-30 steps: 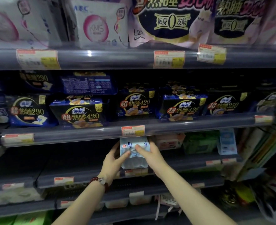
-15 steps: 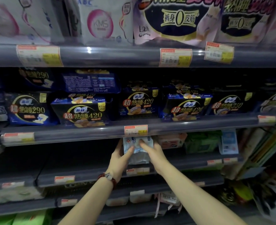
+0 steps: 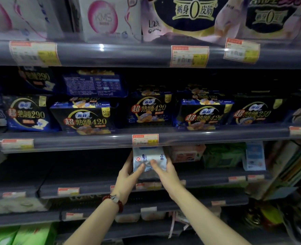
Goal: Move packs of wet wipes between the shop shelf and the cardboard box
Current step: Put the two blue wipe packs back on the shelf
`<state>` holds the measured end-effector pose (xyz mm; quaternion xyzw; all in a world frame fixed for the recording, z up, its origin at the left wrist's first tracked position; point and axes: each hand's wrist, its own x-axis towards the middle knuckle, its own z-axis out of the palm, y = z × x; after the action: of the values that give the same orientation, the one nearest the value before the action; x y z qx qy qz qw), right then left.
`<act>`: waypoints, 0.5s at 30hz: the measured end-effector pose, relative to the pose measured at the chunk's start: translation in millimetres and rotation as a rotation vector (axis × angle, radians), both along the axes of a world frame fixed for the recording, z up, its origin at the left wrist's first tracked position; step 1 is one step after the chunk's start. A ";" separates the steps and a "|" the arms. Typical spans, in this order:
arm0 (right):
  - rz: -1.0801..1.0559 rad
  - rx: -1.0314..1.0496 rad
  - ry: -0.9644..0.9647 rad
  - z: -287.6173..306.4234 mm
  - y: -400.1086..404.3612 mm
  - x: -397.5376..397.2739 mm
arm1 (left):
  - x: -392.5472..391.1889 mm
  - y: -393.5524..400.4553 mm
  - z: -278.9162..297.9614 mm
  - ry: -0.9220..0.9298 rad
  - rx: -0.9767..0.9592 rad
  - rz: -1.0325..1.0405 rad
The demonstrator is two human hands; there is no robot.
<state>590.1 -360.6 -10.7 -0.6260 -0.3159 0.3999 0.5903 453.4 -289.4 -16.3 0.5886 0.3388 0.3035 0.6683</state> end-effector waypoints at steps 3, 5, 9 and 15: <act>0.008 0.026 -0.025 -4.7 -2.0 1.1 | -0.2 -0.2 2.5 0.024 0.004 0.005; 0.010 0.026 -0.061 -7.3 -4.8 0.5 | -0.1 -2.9 3.3 0.022 0.005 -0.003; 0.023 0.019 -0.106 -7.3 -9.5 0.4 | 1.9 -9.4 3.6 -0.023 -0.051 0.016; 0.073 0.010 -0.135 -9.0 -17.2 9.6 | 1.1 -17.2 5.3 -0.026 -0.084 0.125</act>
<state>599.7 -377.8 -19.7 -0.6367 -0.3795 0.3765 0.5558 454.5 -306.6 -11.0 0.5338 0.3787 0.3379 0.6764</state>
